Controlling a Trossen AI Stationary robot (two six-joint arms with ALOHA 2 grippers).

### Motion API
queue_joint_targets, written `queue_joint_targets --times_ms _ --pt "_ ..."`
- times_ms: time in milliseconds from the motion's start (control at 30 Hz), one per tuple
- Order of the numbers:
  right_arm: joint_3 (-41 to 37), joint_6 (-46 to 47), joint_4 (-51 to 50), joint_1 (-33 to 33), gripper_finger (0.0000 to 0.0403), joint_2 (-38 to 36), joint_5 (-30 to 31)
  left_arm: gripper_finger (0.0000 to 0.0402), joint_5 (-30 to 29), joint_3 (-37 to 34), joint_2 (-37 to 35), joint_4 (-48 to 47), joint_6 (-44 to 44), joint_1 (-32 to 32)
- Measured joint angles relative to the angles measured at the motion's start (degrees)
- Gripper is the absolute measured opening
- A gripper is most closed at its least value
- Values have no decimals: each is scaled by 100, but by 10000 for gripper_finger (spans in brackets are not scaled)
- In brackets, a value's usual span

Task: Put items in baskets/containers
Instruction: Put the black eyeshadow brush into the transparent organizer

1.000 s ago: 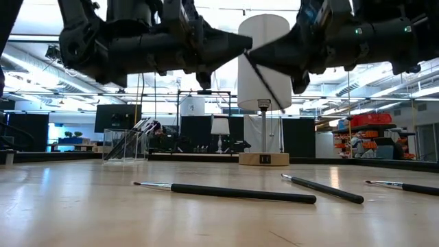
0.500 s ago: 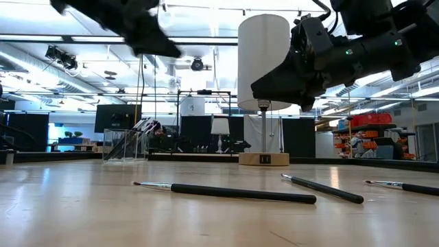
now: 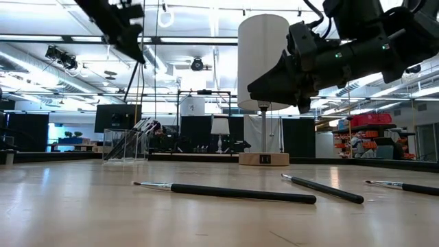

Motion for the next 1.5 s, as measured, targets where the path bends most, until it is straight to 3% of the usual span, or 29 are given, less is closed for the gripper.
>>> queue_joint_targets --times_ms 333,533,667,833,1367,1500 --pt "0 239 3 28 116 0 -3 16 2145 -866 348 1892 520 2240" --pt "0 337 15 28 116 0 -2 16 2618 -859 1265 2254 529 2827" --pt "0 366 25 30 116 0 -2 16 2962 -842 1874 2268 565 3011" --pt "0 444 25 30 116 0 -4 16 2979 -842 2335 2330 614 3113" --pt "0 444 25 30 116 0 -4 37 3190 -838 2605 2516 464 3254" --pt "0 444 25 30 116 0 -4 58 3242 -836 2605 2518 461 3254"
